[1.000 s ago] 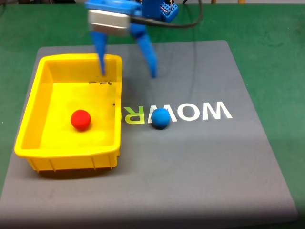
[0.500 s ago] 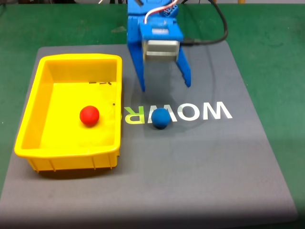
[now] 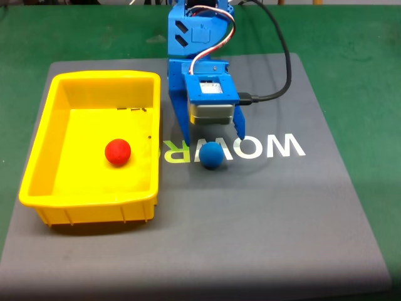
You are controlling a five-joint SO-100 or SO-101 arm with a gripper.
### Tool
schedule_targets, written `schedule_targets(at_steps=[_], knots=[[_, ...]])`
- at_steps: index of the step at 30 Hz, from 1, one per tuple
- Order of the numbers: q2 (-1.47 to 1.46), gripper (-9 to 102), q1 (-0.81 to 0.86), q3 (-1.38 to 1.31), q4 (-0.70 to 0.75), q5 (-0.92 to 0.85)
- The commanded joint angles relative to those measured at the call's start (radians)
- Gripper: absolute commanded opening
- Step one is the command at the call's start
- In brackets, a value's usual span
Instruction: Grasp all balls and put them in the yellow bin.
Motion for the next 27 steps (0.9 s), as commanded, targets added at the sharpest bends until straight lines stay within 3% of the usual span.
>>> schedule_targets(at_steps=[1,27], knots=[[-0.017,37,0.011,-0.112,-0.025,-0.002],[-0.132,33,0.009,-0.147,-0.008,-0.009]])
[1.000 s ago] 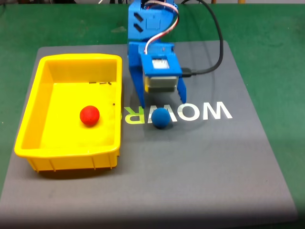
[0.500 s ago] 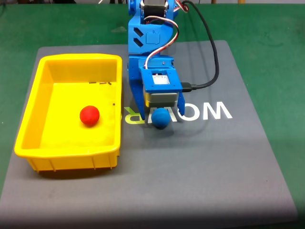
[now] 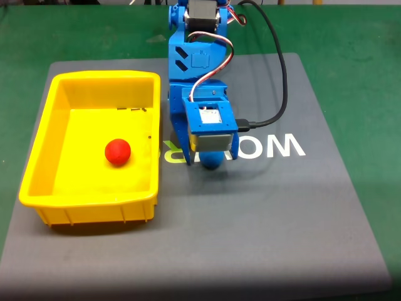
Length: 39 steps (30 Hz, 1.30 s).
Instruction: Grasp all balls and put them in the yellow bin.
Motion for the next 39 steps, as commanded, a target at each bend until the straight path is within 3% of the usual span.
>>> schedule_targets(at_steps=[1,11,17,39], knots=[[0.011,33,0.009,-0.067,-0.008,0.003],[0.003,30,0.003,-0.071,-0.009,0.005],[0.003,0,0.0,-0.077,-0.009,0.018],[0.17,0,-0.046,-0.181,-0.005,0.098]])
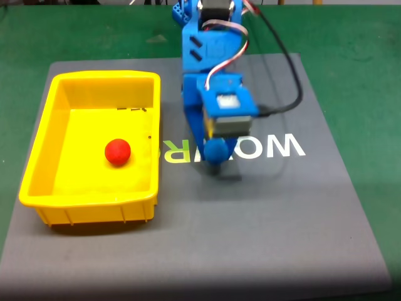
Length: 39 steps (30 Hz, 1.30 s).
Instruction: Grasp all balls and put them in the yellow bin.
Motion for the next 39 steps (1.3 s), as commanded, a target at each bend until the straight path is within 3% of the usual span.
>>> schedule_targets(at_steps=[1,23,30,31,34,39], knots=[[0.132,0,0.002,-0.095,-0.002,0.025],[0.261,0,0.35,-0.103,0.023,-0.035],[0.25,0,0.387,-0.103,0.023,-0.031],[0.25,3,0.388,-0.103,0.023,-0.026],[0.249,33,0.388,-0.103,0.025,-0.005],[0.249,41,0.388,-0.106,0.031,0.015]])
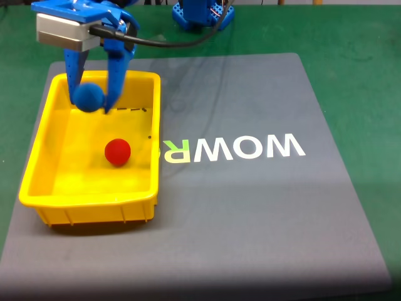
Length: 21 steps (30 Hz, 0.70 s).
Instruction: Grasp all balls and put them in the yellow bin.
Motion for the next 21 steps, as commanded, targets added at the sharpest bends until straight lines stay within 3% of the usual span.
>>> schedule_targets(at_steps=[1,15,21], knots=[[0.075,42,0.008,-0.072,0.002,0.015],[0.101,42,-0.026,-0.071,0.011,0.015],[0.224,42,-0.094,-0.034,0.103,0.029]])
